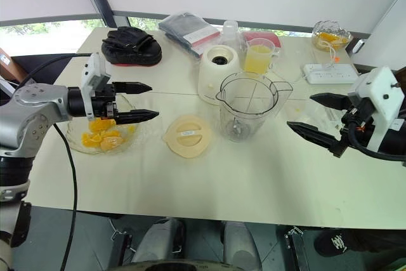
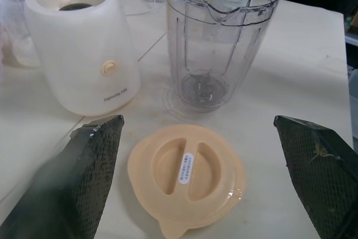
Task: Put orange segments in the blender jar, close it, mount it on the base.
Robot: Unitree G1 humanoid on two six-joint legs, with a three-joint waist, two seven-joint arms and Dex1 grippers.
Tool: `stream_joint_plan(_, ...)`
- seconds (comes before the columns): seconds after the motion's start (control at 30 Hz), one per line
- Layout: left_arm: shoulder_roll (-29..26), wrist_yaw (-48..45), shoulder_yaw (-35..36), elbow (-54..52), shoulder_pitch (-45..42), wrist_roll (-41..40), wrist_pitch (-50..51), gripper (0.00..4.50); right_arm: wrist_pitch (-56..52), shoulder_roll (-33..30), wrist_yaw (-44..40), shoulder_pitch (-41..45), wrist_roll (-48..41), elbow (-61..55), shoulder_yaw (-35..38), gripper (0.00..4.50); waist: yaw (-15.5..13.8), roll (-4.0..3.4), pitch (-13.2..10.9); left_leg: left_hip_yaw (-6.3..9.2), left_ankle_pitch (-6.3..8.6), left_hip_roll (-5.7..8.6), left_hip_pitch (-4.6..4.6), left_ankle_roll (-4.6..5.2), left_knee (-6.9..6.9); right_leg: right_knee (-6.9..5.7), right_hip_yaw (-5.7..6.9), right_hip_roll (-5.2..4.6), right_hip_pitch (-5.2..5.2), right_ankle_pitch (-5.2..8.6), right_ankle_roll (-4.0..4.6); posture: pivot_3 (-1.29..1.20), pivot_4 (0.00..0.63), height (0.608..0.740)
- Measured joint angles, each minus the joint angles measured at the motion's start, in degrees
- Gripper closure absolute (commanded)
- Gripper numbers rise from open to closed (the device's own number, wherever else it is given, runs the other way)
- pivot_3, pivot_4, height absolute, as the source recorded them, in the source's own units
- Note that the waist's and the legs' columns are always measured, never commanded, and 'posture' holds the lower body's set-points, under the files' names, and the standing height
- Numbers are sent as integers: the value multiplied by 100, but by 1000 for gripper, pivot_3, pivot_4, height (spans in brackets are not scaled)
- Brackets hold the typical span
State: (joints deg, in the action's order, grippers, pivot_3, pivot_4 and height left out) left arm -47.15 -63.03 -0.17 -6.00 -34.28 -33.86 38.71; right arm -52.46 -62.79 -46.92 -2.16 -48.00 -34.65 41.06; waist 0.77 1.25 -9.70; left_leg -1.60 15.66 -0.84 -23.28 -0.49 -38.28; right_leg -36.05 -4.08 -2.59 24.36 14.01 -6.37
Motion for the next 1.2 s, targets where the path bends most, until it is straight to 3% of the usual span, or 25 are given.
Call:
stream_joint_plan(0.83,167,207,-10,-161,-64,-19,224,0,-102,99,57,-181,-13,-179,23,348,-2,0,0,0,0,4,0,0,-1,-2,0,1,0,-1,-2,0,150,740)
stream_joint_plan(1.2,-108,208,-26,99,-251,101,669,0,-47,408,273,-213,-14,-327,-34,348,9,0,0,0,0,3,2,0,-1,-6,0,4,0,-2,-3,0,150,740)
